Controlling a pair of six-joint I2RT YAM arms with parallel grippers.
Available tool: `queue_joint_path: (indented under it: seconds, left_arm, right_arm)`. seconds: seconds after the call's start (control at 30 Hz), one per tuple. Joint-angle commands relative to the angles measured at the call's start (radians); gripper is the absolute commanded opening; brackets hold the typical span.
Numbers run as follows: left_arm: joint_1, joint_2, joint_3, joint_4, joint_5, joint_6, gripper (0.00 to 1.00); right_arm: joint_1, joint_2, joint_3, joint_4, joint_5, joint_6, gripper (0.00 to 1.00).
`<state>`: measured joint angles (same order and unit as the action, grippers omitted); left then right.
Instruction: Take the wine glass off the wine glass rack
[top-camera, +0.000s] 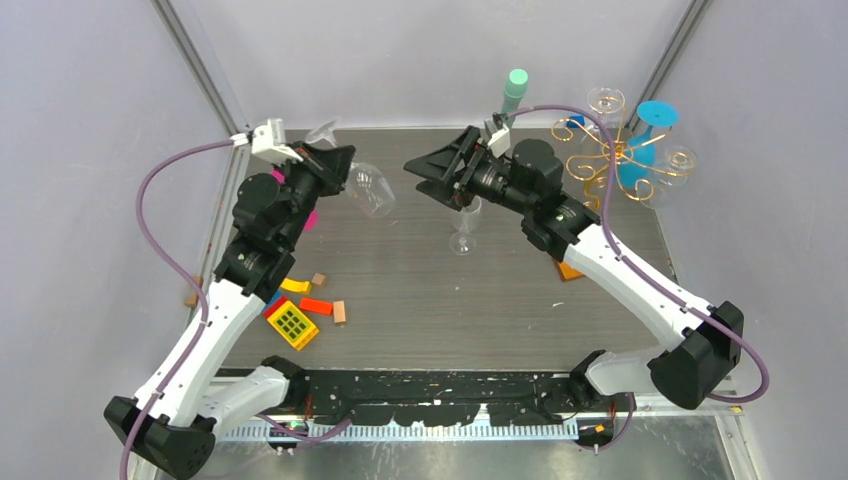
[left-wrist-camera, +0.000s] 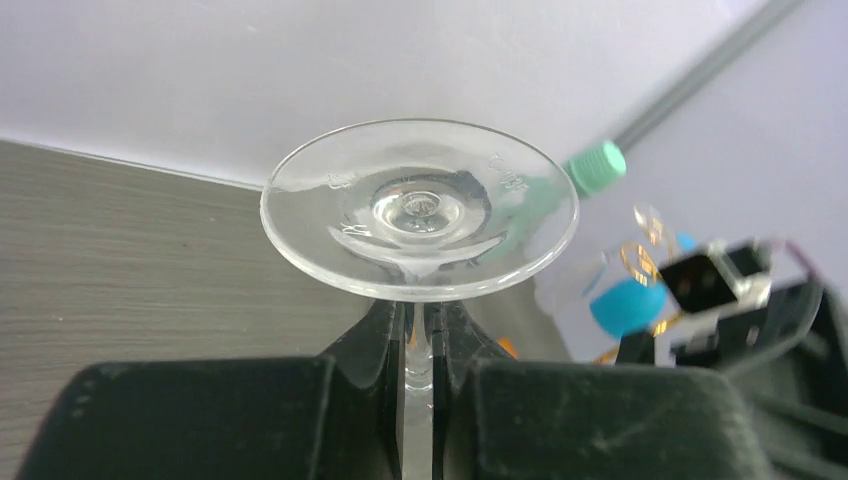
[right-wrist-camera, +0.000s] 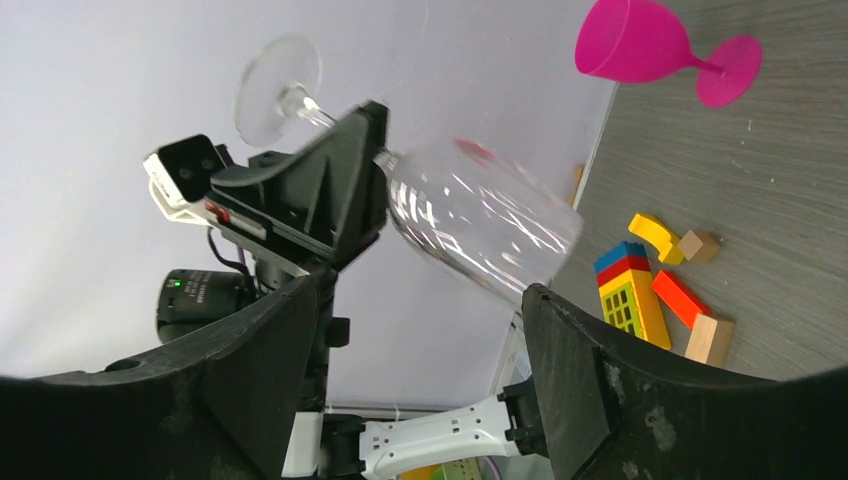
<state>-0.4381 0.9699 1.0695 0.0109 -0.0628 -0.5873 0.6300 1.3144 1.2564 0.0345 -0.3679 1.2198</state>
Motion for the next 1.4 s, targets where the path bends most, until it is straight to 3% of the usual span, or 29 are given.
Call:
queue_joint_path:
  seconds: [0.0, 0.27, 0.87, 1.17, 1.27, 1.37]
  left_arm:
    - [0.002, -0.05, -0.003, 0.147, -0.269, -0.176, 0.0]
    - [0.002, -0.086, -0.043, 0.174, -0.308, -0.344, 0.0]
    - [0.002, -0.101, -0.088, 0.179, -0.268, -0.515, 0.0]
    - [0.002, -0.106, -0.13, 0.169, -0.251, -0.561, 0.22]
    - [0.002, -0.119, -0.146, 0.156, -0.237, -0.539, 0.35]
    - [0.002, -0.132, -0.161, 0.123, -0.21, -0.503, 0.56]
  right_arm:
    - [0.052, 0.001, -0.027, 0.095, 0.063, -0.022, 0.79]
    - [0.098, 0.052, -0.026, 0.26, 0.019, 0.001, 0.75]
    - [0.114, 0.14, 0.013, 0.477, -0.032, 0.064, 0.42]
    - [0.114, 0.127, 0.115, 0.225, 0.031, -0.136, 0.04]
    - [0.114, 0.128, 0.134, 0.153, 0.081, -0.201, 0.0]
    - [0.114, 0.134, 0.156, 0.101, 0.109, -0.25, 0.0]
